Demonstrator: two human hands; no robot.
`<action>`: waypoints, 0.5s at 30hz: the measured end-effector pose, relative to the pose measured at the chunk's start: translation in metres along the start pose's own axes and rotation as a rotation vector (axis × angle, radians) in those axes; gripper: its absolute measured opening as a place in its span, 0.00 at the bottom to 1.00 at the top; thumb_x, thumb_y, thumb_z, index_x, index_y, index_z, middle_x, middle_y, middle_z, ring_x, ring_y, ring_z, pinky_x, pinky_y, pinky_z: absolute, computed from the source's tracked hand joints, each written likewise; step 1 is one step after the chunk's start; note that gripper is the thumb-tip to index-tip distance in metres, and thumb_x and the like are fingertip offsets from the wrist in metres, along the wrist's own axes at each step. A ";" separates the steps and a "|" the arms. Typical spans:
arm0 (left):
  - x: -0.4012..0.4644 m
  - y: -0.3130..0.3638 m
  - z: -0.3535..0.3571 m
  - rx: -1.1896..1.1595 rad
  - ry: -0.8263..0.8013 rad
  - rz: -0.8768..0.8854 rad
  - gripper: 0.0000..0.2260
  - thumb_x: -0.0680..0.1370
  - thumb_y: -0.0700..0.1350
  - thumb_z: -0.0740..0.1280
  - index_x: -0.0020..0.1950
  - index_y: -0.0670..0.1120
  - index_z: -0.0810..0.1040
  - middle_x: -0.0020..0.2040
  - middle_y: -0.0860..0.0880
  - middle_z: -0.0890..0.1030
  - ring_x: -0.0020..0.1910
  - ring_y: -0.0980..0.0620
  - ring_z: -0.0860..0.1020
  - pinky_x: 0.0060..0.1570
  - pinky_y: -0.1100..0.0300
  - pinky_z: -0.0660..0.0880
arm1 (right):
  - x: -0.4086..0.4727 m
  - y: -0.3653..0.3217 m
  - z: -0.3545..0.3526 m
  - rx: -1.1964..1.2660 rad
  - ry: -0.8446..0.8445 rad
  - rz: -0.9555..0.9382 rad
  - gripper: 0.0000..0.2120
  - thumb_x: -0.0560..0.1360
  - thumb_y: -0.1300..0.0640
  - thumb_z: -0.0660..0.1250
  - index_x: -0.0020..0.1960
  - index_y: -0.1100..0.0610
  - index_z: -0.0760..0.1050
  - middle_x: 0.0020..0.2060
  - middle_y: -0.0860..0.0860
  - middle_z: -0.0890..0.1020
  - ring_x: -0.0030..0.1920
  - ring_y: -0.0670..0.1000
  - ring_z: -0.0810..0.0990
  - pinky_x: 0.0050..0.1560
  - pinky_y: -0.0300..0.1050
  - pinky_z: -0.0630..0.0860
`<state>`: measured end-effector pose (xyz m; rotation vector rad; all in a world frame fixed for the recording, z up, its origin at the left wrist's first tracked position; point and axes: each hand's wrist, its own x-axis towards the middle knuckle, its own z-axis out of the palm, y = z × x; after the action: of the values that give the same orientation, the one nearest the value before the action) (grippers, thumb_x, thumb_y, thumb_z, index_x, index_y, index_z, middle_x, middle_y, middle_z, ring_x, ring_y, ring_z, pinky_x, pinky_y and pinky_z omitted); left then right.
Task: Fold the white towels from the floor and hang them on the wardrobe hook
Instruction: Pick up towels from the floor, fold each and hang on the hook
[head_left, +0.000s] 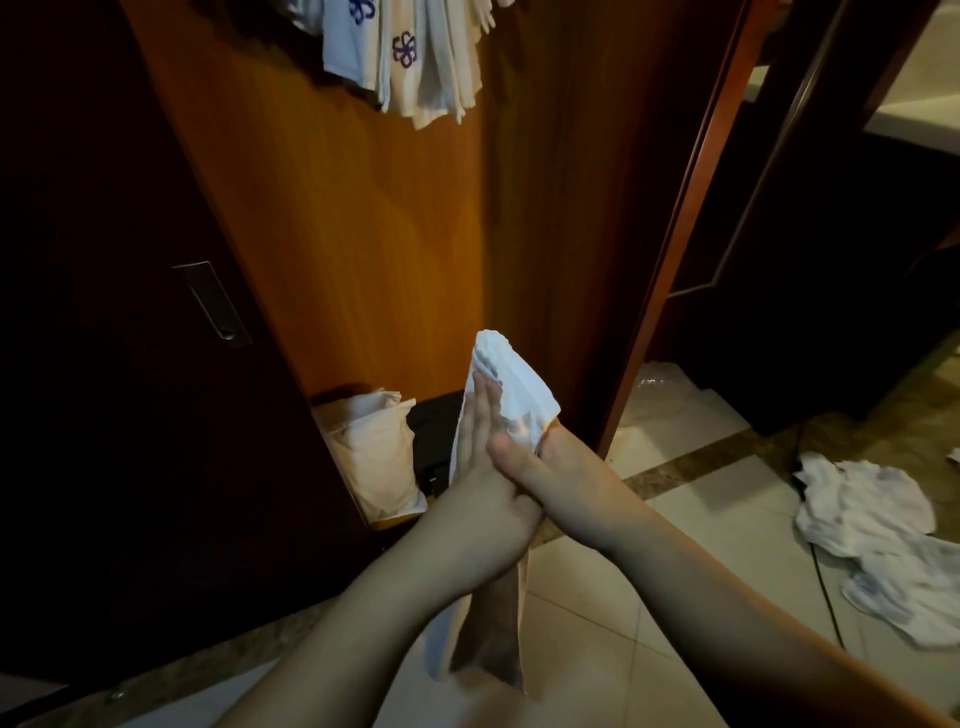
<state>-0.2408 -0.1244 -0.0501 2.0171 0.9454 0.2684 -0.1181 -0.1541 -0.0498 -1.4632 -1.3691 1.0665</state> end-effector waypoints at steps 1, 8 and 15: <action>0.002 0.004 0.002 0.054 0.057 0.008 0.28 0.84 0.43 0.61 0.81 0.43 0.53 0.82 0.43 0.52 0.79 0.51 0.57 0.71 0.64 0.60 | 0.003 0.007 -0.001 -0.038 0.029 -0.015 0.17 0.72 0.27 0.58 0.57 0.32 0.71 0.47 0.31 0.82 0.52 0.34 0.80 0.48 0.27 0.75; 0.000 -0.005 -0.022 -0.145 0.328 0.252 0.36 0.73 0.47 0.64 0.74 0.70 0.51 0.76 0.72 0.48 0.74 0.74 0.49 0.69 0.73 0.57 | 0.008 -0.014 -0.037 0.119 0.112 -0.089 0.16 0.78 0.33 0.57 0.54 0.35 0.82 0.52 0.39 0.85 0.54 0.40 0.83 0.52 0.32 0.76; 0.046 -0.016 -0.072 -0.732 0.212 0.218 0.43 0.59 0.67 0.80 0.71 0.58 0.72 0.67 0.55 0.79 0.67 0.54 0.76 0.63 0.54 0.74 | 0.028 -0.061 -0.065 -0.018 0.036 -0.241 0.14 0.83 0.43 0.55 0.60 0.45 0.75 0.54 0.44 0.85 0.56 0.44 0.83 0.56 0.38 0.79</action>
<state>-0.2537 -0.0416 -0.0267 1.4189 0.6181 0.8315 -0.0723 -0.1253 0.0263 -1.2860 -1.4900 0.8720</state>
